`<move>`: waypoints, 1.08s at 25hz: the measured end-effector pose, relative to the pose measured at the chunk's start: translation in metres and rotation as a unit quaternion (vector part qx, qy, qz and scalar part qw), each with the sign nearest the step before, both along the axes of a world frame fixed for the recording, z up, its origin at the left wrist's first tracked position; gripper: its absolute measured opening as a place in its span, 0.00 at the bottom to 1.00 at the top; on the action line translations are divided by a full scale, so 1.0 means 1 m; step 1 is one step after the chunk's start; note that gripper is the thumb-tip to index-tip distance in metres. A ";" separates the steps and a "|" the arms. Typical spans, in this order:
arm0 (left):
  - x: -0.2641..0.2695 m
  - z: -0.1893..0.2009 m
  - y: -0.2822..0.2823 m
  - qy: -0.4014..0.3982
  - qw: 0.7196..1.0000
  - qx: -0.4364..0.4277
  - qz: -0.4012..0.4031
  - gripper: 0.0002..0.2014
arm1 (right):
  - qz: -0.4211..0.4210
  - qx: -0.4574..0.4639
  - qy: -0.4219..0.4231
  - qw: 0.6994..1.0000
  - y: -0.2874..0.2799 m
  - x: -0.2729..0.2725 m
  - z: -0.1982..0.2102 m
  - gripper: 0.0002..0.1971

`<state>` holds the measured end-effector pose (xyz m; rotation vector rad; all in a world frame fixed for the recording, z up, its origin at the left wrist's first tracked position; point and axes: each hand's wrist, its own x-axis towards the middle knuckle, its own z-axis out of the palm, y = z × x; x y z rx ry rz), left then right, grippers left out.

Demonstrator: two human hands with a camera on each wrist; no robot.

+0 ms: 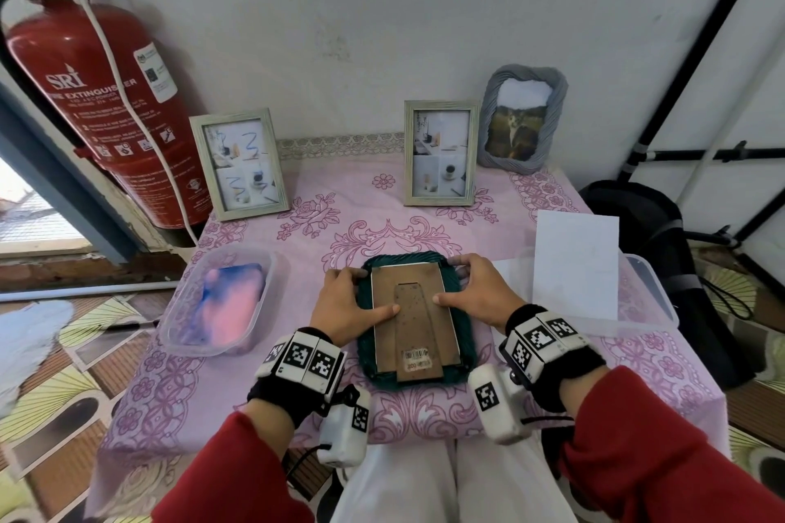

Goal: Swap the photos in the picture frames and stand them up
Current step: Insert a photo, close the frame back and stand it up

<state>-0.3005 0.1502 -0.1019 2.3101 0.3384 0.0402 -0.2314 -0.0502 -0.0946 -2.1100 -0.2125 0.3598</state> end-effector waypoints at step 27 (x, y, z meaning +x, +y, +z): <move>-0.007 0.006 -0.002 0.000 1.000 -0.019 0.000 0.35 | 0.021 -0.054 -0.045 0.997 -0.002 -0.009 -0.001 0.28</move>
